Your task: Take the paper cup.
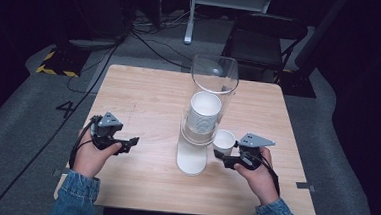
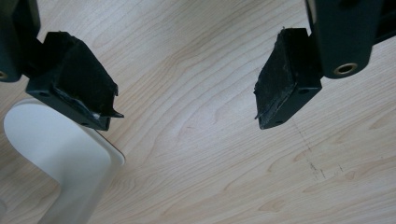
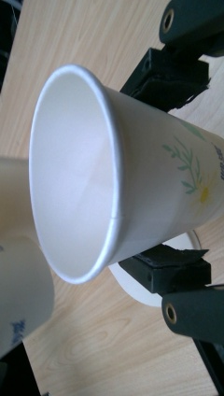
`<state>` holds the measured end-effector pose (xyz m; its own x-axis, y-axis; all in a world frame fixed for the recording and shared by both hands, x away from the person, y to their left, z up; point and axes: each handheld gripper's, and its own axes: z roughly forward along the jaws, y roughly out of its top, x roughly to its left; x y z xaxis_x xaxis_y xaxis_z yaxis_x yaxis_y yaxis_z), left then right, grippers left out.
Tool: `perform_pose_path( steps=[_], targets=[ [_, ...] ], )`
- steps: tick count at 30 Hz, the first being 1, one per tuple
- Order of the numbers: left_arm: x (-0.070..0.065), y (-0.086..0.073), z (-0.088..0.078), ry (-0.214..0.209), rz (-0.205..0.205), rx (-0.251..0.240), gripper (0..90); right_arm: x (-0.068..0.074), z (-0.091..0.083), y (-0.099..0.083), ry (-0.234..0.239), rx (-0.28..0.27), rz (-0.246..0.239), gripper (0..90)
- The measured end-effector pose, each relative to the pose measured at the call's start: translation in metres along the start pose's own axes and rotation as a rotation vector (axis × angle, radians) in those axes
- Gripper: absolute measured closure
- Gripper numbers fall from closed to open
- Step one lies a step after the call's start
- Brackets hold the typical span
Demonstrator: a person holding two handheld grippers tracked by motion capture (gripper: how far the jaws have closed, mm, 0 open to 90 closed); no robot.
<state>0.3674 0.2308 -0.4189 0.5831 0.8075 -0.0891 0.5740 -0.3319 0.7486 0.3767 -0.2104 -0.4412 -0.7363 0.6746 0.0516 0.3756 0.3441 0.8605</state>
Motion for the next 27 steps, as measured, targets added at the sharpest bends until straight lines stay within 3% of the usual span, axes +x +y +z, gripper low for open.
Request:
perform_pose_path(
  steps=[7,17,27],
  targets=[
    [0.001,-0.002,-0.001,0.008,0.000,0.006,20.1,-0.011,-0.012,0.005,-0.038,-0.034,0.031,31.1],
    [0.004,-0.014,-0.009,0.055,-0.025,-0.008,20.2,-0.039,-0.031,0.015,-0.150,-0.088,0.094,31.0],
    [0.009,-0.027,-0.021,0.088,-0.065,-0.004,20.3,-0.056,-0.028,0.021,-0.256,-0.117,0.132,30.8]
  ],
)
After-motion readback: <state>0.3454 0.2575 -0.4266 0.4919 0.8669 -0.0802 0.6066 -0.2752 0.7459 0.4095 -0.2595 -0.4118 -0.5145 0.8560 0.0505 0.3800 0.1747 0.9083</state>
